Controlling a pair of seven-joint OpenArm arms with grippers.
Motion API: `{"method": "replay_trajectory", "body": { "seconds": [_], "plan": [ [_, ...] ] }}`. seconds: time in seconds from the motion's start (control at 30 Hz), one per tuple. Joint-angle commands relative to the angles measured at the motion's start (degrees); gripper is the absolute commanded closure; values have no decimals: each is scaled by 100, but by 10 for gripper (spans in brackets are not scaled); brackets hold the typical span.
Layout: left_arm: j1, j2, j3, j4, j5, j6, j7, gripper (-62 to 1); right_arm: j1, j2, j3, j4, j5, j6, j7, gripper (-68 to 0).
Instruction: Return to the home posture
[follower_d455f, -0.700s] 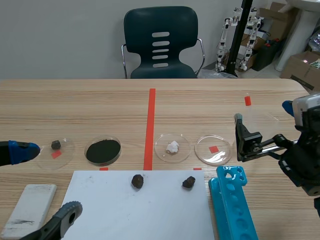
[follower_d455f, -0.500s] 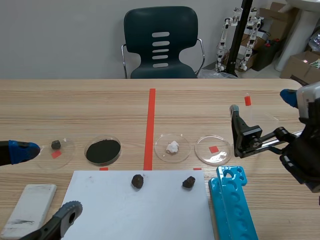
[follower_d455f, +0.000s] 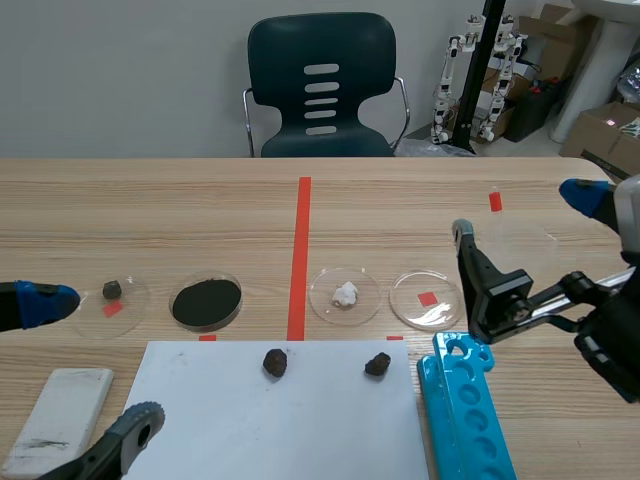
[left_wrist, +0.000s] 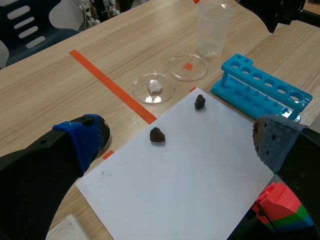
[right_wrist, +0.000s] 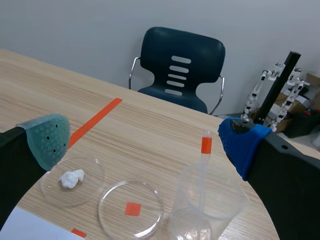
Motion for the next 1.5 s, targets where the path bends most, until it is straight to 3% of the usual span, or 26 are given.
{"method": "replay_trajectory", "body": {
  "seconds": [0.0,0.43,0.6,0.93,1.47],
  "plan": [
    [-17,15,17,59,-61,11,-96,-622,-129,98,74,319,57,-37,101,-621],
    [-17,15,17,59,-61,11,-96,-622,-1663,632,74,2002,44,9,90,-621],
    [-17,15,17,59,-59,11,-96,-622,-2221,632,74,2037,-503,487,249,-621],
    [-17,15,17,59,-59,11,-94,-622,-3045,632,81,2037,-848,590,610,-621],
    [-17,15,17,59,-59,11,-94,-622,-3272,632,81,2035,-846,675,487,-621]
  ]
}}
